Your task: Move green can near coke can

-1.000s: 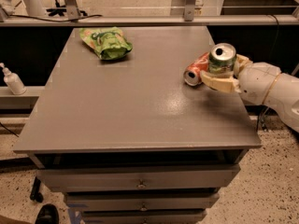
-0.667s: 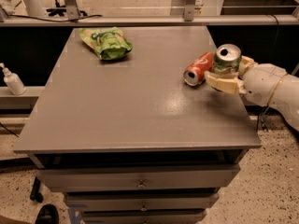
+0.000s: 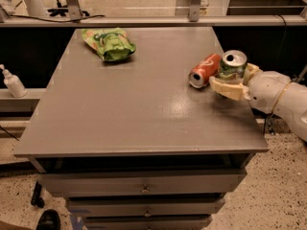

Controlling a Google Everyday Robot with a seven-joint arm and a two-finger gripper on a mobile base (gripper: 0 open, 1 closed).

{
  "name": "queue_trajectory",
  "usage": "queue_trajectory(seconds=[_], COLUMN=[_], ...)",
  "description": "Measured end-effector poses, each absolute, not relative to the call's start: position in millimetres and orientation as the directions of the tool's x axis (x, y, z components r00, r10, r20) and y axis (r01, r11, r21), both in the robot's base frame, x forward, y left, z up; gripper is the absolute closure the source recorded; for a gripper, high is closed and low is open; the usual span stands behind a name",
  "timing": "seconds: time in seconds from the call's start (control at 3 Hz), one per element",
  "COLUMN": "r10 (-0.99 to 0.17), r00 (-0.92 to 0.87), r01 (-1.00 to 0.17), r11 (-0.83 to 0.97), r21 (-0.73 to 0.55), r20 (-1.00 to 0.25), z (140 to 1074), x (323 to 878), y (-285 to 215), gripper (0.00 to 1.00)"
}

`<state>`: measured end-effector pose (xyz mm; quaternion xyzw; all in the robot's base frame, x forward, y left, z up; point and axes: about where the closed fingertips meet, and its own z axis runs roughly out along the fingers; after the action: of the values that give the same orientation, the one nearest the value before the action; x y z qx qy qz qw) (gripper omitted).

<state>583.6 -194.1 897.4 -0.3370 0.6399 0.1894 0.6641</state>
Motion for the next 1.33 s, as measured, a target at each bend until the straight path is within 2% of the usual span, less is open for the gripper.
queue_trajectory(seconds=[0.67,1.0,1.33], r10=[-0.148,-0.148,-0.146], r00=[0.105,0.094,0.083], r01=[-0.681,-0.674,-0.671], r11=[0.71,0.719,0.723], r21=[-0.179,-0.173,-0.164], r20=[-0.983,-0.984,-0.986], z=[888.4,886.3,882.9], x=[598.0,599.9,600.6], y=[-194.5,-198.5,-199.7], gripper=[1.0,0.82,0.59])
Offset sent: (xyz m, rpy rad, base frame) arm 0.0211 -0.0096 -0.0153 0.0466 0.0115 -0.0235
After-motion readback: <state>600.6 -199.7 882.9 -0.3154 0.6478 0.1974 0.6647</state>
